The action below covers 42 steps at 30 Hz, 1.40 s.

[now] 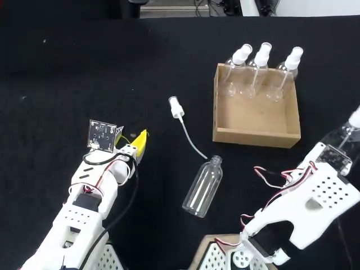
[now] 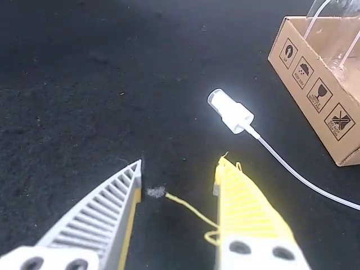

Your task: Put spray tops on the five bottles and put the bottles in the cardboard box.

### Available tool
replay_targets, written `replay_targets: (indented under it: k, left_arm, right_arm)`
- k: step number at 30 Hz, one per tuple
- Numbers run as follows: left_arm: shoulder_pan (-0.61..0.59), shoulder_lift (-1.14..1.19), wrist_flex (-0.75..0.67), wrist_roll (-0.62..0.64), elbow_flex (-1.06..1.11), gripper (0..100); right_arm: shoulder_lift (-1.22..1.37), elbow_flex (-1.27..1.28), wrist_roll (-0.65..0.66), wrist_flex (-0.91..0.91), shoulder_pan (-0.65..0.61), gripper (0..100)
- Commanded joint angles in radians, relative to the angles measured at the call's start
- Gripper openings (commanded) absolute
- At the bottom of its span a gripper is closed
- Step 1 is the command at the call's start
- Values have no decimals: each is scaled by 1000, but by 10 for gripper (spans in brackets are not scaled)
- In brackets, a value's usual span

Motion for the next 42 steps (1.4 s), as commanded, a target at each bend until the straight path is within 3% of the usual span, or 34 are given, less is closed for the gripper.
replay_targets:
  k: [1, 17, 23, 30, 42]
  left_arm:
    - [10, 2, -25, -9, -19, 205]
    - [10, 2, -25, -9, -19, 205]
    - [8, 0, -25, -9, -19, 205]
    - [8, 0, -25, -9, -19, 205]
    - [8, 0, -25, -9, -21, 205]
  right_arm:
    - [-12, -39, -40, -26, 46, 11]
    - [-2, -64, -38, -18, 106, 11]
    - [116, -139, -38, -28, 133, 11]
    - [262, -197, -32, -239, 135, 15]
    - [272, -197, -31, -203, 132, 16]
